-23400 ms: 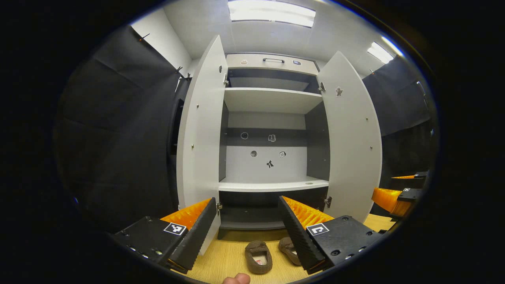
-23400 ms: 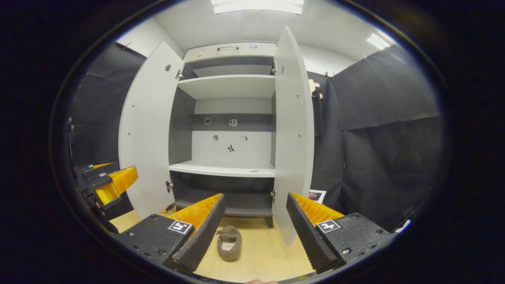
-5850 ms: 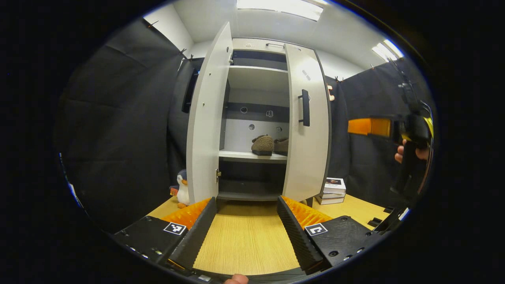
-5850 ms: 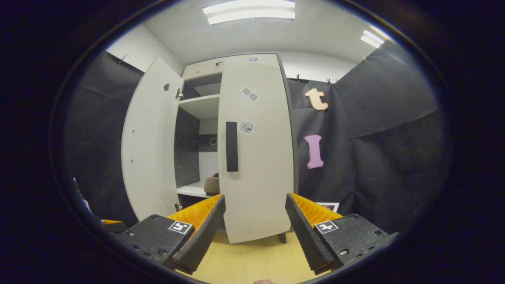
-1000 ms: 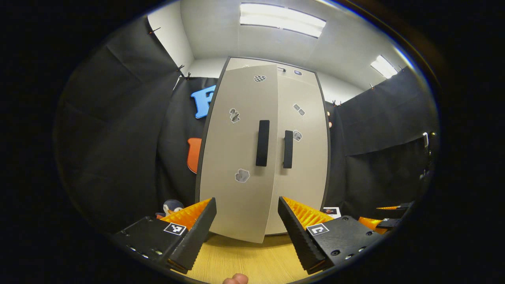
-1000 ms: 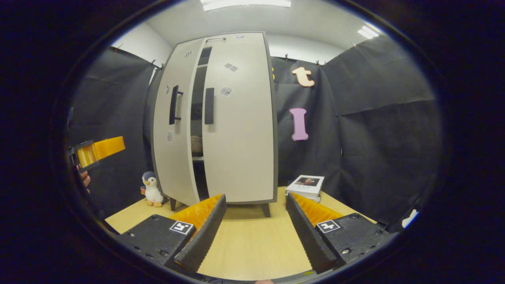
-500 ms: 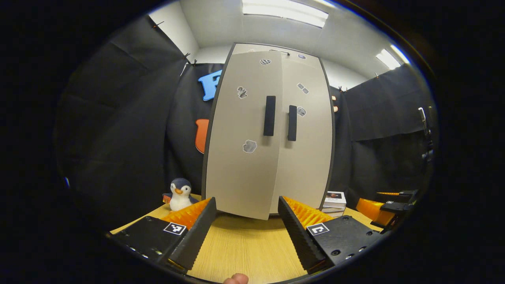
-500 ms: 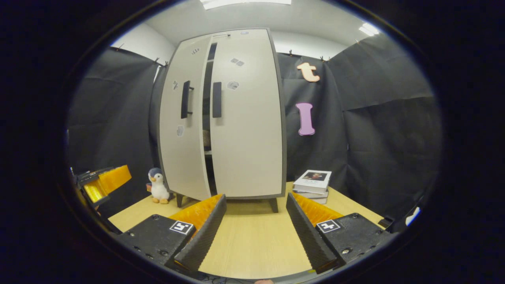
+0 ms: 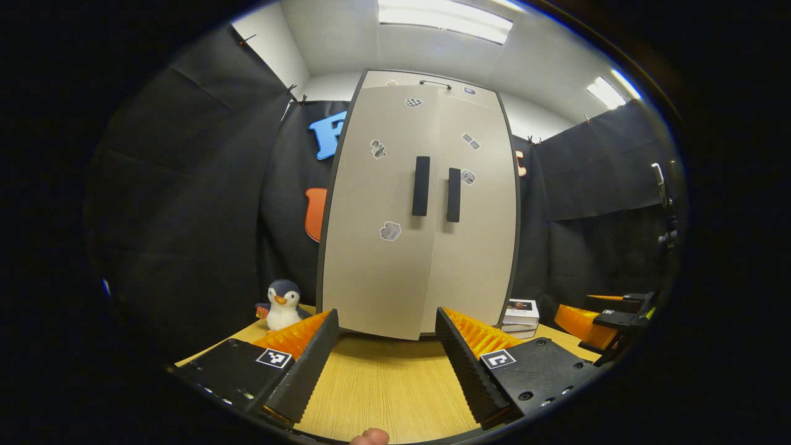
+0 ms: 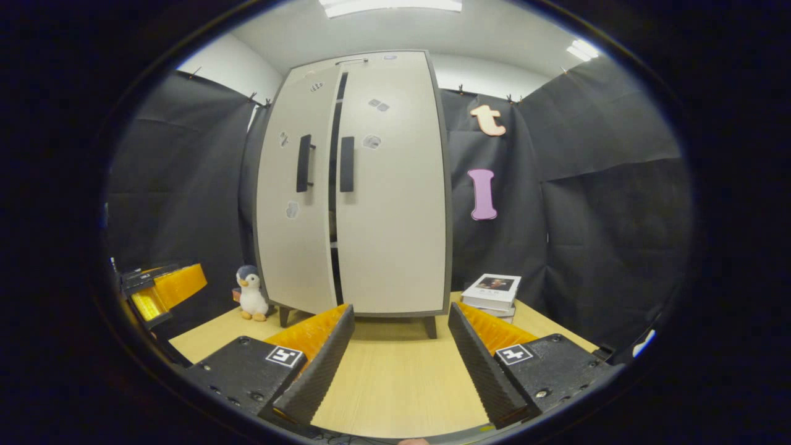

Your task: Grab one shoe with the right hand and put it into the shoe cabinet, grab the other shoe with the left hand and put it into the shoe cabinet; then close the right door with the right hand and the left door with the left hand.

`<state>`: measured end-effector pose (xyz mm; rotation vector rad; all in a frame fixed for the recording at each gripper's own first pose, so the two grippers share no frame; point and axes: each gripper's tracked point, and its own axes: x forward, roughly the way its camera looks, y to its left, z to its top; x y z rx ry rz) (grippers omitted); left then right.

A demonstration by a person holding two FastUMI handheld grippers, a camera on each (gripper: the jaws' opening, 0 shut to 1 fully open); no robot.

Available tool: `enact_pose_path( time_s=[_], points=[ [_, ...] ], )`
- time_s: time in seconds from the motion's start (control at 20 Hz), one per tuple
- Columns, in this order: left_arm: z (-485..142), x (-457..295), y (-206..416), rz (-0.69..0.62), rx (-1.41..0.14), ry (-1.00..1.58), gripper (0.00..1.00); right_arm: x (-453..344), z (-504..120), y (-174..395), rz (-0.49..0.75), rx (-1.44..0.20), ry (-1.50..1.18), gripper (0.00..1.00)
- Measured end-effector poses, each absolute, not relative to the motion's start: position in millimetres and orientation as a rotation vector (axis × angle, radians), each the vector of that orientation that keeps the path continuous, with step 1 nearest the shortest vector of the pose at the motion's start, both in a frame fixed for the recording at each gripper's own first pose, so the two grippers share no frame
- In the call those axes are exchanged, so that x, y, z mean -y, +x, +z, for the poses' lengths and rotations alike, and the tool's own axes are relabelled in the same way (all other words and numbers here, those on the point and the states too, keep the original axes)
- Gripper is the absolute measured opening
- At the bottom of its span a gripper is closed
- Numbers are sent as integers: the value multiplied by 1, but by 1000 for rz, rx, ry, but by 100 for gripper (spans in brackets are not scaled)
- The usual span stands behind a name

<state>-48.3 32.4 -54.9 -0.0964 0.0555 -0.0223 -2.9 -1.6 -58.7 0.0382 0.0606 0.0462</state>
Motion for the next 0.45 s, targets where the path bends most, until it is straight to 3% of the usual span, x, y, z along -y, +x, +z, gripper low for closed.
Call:
enact_pose_path(
  time_s=[0.45],
  points=[
    [-52,-31,-52,-19,-53,-93,95,-4,-55,-2,66,-52,42,98]
  ],
)
